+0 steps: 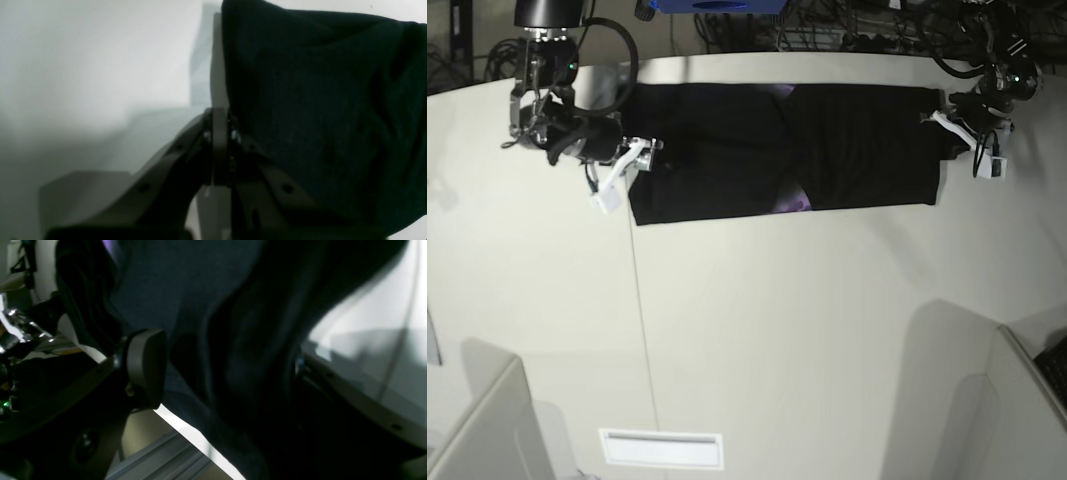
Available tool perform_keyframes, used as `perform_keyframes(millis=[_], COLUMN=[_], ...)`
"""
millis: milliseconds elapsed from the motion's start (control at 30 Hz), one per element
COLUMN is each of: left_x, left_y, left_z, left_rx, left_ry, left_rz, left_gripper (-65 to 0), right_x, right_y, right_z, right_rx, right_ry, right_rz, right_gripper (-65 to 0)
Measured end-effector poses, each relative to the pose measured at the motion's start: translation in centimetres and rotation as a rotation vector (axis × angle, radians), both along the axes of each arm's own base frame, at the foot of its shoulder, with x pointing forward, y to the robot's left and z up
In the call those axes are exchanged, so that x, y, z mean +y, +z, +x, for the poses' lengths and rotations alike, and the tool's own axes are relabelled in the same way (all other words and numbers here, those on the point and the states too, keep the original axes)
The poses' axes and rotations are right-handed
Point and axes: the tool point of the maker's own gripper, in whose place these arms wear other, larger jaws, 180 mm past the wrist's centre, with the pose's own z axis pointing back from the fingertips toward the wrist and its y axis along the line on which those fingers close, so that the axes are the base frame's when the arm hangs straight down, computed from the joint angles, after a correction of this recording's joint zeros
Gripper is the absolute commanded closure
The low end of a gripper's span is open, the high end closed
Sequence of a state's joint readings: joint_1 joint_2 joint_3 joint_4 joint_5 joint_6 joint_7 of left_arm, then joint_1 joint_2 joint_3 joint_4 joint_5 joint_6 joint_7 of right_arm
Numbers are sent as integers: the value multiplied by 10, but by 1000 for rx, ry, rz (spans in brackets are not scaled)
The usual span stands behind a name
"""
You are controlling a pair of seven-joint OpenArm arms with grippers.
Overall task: Fold the T-shirt properly
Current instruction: 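Grasp both ends of the black strip with both grippers, then fold the strip end in the right gripper over toward the left gripper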
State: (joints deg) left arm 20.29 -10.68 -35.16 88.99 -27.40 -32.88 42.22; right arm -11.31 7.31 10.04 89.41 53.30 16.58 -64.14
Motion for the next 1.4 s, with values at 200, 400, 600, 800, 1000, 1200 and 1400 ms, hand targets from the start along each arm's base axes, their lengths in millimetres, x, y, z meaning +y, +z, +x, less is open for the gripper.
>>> perform_keyframes(millis=[200,400,600,800,1000,1200,1400], left_x=[-13,-22,-51,-82,-116,-128,-138], left_y=[-3,-4,-6,-7,-5,-3,-1], left_z=[7,14,23,46,68,78,86], left_rx=[-9,-12,-27,-36,-43,-39,-36], left_ry=[-46,-61,-127,-113,-159,-171,-198], left_rz=[28,18,-15,-54,-82,-85,-80], left_gripper=[0,0,0,0,0,0,0], right_x=[-1,-3,-19,-30,-43,-43,-28], right_y=[-5,-10,-13,-12,15,49,72], right_z=[-3,-4,15,24,38,54,56], right_rx=[15,35,15,-20,-101,-201,-253], right_ry=[7,13,25,45,24,-19,-15], right_rz=[-18,-33,-129,-235,-370,-392,-378], right_gripper=[-239,-56,0,0,0,0,0])
